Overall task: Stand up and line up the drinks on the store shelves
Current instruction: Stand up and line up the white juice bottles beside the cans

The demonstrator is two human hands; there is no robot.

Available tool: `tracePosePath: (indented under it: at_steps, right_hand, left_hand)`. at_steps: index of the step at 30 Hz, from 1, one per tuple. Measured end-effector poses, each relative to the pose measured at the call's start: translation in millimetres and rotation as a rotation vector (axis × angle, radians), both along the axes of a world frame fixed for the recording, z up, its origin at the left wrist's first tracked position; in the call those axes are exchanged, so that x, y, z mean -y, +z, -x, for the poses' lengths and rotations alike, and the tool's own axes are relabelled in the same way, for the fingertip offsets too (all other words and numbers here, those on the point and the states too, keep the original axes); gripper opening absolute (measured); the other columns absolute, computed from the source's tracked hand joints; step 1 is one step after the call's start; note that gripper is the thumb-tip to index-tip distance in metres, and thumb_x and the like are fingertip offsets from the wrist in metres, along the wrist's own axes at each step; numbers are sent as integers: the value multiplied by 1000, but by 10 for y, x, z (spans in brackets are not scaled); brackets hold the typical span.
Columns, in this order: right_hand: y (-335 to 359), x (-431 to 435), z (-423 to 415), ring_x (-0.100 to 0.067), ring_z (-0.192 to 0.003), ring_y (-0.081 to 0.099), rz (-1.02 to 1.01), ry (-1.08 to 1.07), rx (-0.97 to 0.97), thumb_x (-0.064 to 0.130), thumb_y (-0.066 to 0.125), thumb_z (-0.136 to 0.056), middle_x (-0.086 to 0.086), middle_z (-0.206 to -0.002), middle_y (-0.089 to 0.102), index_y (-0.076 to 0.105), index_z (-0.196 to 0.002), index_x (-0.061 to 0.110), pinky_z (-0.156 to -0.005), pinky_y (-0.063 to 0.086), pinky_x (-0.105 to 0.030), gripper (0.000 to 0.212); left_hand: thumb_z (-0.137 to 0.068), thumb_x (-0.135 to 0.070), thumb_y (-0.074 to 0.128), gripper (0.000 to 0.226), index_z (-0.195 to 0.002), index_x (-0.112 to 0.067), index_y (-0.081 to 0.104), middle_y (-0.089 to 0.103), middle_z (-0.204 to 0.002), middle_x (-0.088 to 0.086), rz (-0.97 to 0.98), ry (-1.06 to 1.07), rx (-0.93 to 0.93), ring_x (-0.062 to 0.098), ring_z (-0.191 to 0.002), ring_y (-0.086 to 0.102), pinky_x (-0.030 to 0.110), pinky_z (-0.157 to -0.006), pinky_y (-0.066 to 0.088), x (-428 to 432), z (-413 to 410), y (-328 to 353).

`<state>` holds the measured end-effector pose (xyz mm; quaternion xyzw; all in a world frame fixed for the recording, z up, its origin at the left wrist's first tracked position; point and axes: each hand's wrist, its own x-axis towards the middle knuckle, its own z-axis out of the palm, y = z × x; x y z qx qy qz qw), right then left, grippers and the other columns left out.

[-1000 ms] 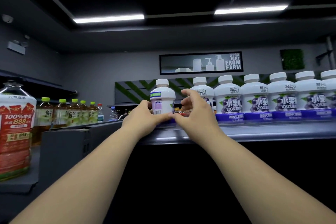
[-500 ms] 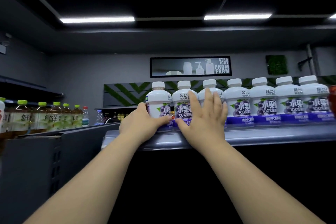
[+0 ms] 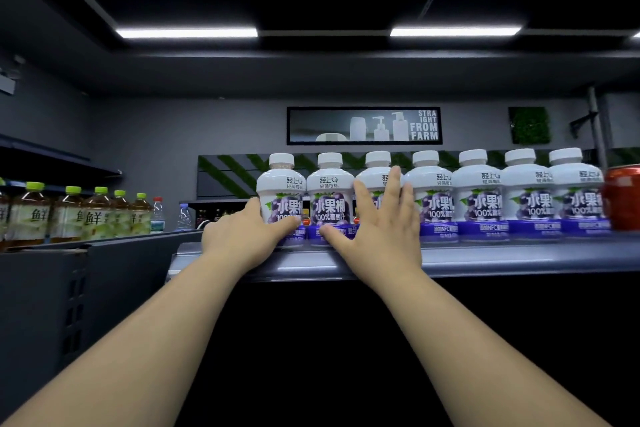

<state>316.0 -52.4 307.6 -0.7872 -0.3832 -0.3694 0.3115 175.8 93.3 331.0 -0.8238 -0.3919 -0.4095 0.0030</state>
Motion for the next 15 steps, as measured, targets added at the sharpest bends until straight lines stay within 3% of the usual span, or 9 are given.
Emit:
tracePosePath:
  at_steps: [2,5,7,9,11,13,15]
  right_hand:
    - [-6,11,-9,-39,-149,-22,6,19,-4,83,41,-82,-10,-159,-35,0,-157,36,-121,-1,-56,97]
    - [-15,21,-25,-40,-149,-23,16,37,0,83,40,-83,-11,-158,-35,-2,-157,36,-121,-3,-56,97]
    - [-24,16,-30,-40,-148,-23,17,41,10,83,39,-84,-12,-158,-35,-3,-157,35,-121,-4,-56,96]
    - [-33,22,-40,-40,-148,-24,17,38,27,83,37,-84,-13,-159,-34,-5,-157,35,-121,-6,-55,96]
    - [-36,28,-47,-38,-148,-27,15,30,53,82,34,-86,-14,-159,-34,-6,-157,35,-121,-9,-55,95]
    - [-46,27,-38,-38,-147,-30,23,28,77,80,32,-88,-14,-159,-35,-7,-157,36,-120,-11,-56,91]
    - [-57,12,-33,-38,-146,-32,37,31,118,79,29,-89,-13,-158,-36,-6,-157,37,-119,-13,-57,87]
  left_hand:
    - [-71,-92,39,79,-111,-26,53,65,-123,4,-38,42,9,27,-116,59,38,-91,42,43,-9,-5]
    - [-77,-85,43,67,-110,-29,59,68,-117,1,-34,3,46,26,-111,61,34,-80,40,48,21,-31]
    - [-80,-82,44,66,-118,-29,56,68,-118,4,-79,23,66,28,-110,61,36,-79,40,51,36,-64]
    - [-80,-80,45,86,-144,-23,36,59,-134,10,-206,50,115,32,-121,54,42,-91,41,71,15,-128]
    - [-79,-80,39,97,-155,-25,15,34,-155,11,-365,18,125,33,-138,36,48,-106,35,115,-7,-197]
    - [-78,-79,30,92,-155,-31,15,17,-162,11,-480,6,73,34,-145,22,52,-110,30,126,-22,-256]
    - [-80,-75,33,85,-153,-32,27,18,-162,12,-559,-5,47,36,-146,20,55,-110,28,116,-14,-282]
